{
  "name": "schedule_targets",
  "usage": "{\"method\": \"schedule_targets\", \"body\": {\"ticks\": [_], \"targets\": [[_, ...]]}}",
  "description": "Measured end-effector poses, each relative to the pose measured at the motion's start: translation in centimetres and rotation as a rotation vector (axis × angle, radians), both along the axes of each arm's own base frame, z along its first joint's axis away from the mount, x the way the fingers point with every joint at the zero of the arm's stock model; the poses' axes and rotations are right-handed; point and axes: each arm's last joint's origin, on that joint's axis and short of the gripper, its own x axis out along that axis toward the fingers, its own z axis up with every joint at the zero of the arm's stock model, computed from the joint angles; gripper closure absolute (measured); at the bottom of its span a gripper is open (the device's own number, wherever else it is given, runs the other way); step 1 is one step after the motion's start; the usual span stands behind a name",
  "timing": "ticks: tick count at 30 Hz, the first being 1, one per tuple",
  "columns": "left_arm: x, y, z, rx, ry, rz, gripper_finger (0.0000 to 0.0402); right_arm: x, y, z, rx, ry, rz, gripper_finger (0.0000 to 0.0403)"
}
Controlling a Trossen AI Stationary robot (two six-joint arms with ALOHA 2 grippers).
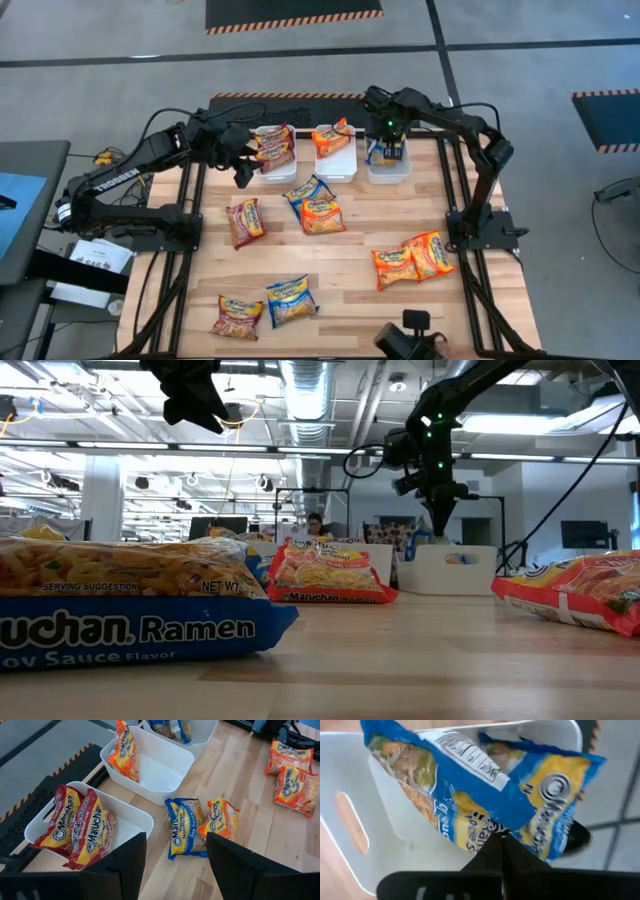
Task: Sort Maruchan noodles
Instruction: Put the blue noodle pack into the right white bin
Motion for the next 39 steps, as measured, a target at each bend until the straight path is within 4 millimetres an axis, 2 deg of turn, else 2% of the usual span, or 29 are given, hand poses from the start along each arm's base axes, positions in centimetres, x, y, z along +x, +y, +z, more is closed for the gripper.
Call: {"method": "schedule_targets", "body": {"ticks": [11,16,34,39], "targets": [[0.0,0.0,0.0,0.0,0.001,0.0,0.0207,0.1,1.2,3.3,-0.164,0.101,-0.025,0.0398],[0.0,0.0,0.0,0.0,0.0,-0.001,0.0207,0.2,1.2,3.6,-0.16,0.094,-0.007,0.0398],[0.0,0.0,0.0,-0.002,-0.001,-0.001,0.0207,2.1,0.0,-1.1,-0.038,0.152,0.01,0.0398],[0.0,0.0,0.0,-0.003,0.0,-0.001,0.0207,1.7,0.0,-1.2,-0.051,0.215,0.008,0.04]]}}
